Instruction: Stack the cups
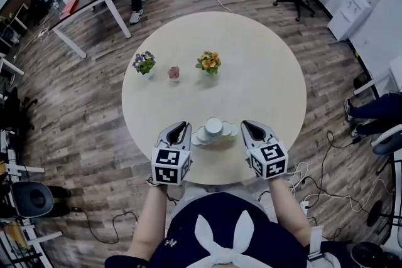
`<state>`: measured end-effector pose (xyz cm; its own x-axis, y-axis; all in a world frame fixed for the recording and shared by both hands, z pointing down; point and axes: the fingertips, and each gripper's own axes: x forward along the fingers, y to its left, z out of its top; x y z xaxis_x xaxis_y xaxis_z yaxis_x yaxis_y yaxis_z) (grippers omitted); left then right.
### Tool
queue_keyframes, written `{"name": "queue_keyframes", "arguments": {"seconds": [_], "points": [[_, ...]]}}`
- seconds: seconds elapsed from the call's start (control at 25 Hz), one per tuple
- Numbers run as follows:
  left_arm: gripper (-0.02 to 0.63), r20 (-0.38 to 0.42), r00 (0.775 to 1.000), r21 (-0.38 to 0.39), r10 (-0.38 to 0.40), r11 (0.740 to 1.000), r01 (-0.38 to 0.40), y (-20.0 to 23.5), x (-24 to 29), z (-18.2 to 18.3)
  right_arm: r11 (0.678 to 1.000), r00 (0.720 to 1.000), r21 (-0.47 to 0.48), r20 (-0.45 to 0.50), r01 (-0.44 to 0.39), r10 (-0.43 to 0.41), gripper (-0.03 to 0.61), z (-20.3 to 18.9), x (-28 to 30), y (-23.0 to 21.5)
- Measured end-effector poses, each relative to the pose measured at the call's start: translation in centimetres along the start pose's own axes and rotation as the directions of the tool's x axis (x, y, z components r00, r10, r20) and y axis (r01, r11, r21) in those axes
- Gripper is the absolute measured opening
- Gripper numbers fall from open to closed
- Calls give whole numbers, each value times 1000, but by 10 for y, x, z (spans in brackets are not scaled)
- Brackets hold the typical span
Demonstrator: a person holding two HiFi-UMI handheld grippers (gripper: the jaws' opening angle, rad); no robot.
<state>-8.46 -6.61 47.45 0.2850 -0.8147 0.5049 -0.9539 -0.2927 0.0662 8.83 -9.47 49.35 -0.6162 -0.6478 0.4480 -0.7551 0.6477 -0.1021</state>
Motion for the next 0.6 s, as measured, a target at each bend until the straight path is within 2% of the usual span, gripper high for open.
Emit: {"name": "queue_keyframes", "arguments": {"seconds": [0.2,0.6], "points": [[31,6,1000,-57,15,998,-15,1,-1,-4,999,1000,-24,-1,-26,26,6,1,2,7],[29,-10,1000,-44,21,999,-21,-3,-2,-10,999,999,-37,-2,-36,36,3,2,3,14]]}}
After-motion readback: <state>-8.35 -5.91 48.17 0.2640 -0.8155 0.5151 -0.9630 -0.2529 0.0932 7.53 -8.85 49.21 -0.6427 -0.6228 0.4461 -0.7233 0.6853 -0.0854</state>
